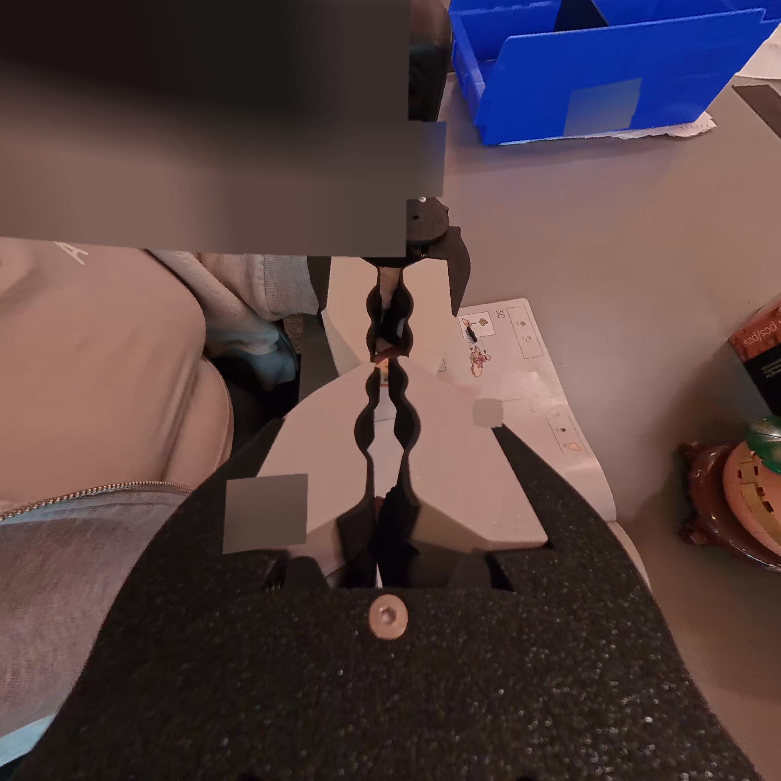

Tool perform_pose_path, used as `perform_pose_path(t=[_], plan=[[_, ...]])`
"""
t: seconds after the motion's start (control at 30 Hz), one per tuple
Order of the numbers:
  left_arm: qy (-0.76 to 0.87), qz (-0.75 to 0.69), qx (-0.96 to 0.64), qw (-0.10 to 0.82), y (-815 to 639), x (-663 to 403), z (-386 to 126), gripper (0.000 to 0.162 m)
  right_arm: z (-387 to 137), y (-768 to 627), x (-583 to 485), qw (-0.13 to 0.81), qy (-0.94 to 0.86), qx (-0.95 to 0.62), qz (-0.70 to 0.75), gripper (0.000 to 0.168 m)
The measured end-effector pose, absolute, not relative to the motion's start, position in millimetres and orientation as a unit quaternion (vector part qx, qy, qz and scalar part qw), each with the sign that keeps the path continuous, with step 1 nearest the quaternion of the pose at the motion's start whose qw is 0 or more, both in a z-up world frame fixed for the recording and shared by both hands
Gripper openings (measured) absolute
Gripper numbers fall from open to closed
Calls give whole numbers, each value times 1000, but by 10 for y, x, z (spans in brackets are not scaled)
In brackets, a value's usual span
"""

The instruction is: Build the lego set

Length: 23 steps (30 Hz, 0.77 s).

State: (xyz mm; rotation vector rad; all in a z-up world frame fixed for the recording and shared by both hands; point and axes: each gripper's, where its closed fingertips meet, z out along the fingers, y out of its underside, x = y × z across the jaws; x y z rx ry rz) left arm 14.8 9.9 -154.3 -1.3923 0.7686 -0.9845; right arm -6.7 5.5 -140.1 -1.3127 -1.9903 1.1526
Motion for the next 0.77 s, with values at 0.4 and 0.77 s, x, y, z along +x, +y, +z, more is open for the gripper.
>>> perform_pose_path(t=[0.4, 0.77], plan=[[325, -455, -599, 573, 53, 170, -1542, 15, -1427, 24, -70, 206, -710, -496, 455, 1], [220, -678, -482, 510, -112, 23, -1153, 15, -1158, 6, -134, 393, -790, -305, 357, 32]])
